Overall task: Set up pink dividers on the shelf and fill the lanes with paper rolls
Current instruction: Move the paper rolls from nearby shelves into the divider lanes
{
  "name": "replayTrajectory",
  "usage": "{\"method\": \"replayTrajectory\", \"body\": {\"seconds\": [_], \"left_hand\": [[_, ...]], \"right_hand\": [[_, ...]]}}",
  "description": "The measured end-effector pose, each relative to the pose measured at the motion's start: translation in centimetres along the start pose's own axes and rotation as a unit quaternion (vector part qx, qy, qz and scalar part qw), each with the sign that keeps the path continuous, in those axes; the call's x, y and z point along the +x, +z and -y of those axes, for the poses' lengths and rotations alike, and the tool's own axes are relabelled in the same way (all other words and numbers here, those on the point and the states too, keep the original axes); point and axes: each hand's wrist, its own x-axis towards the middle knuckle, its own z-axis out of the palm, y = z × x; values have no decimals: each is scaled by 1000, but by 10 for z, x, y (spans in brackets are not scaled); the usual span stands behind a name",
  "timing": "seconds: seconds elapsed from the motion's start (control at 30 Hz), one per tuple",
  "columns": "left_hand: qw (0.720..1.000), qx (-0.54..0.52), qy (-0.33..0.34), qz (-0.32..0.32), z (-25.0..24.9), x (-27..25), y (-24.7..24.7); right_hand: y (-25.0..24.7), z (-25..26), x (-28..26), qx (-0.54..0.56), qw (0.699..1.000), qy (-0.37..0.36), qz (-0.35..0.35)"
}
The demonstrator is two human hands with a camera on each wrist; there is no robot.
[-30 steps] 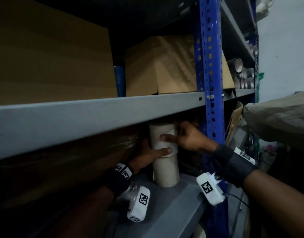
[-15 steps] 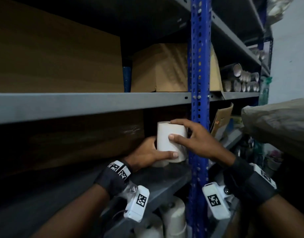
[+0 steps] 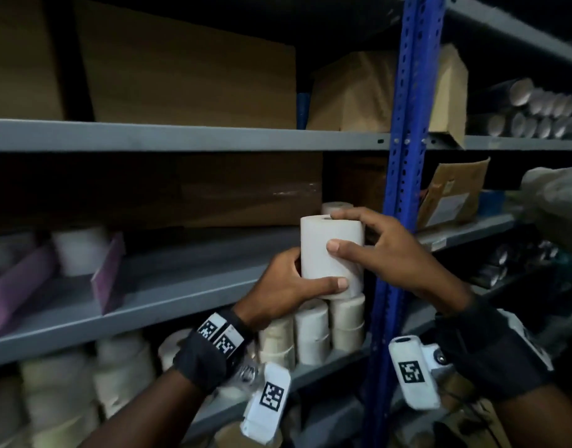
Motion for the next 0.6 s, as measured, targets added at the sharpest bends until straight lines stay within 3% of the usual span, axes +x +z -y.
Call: {"method": "replayTrajectory", "body": {"seconds": [0.23,0.6], "left_hand": [[995,58,-14,-75,-9,-110,-21],[973,126,-43,-190,-15,-282,-75]], "right_hand": [[34,57,-22,-33,979,-8,203],[151,139,-51,-106,915,-50,386]]}}
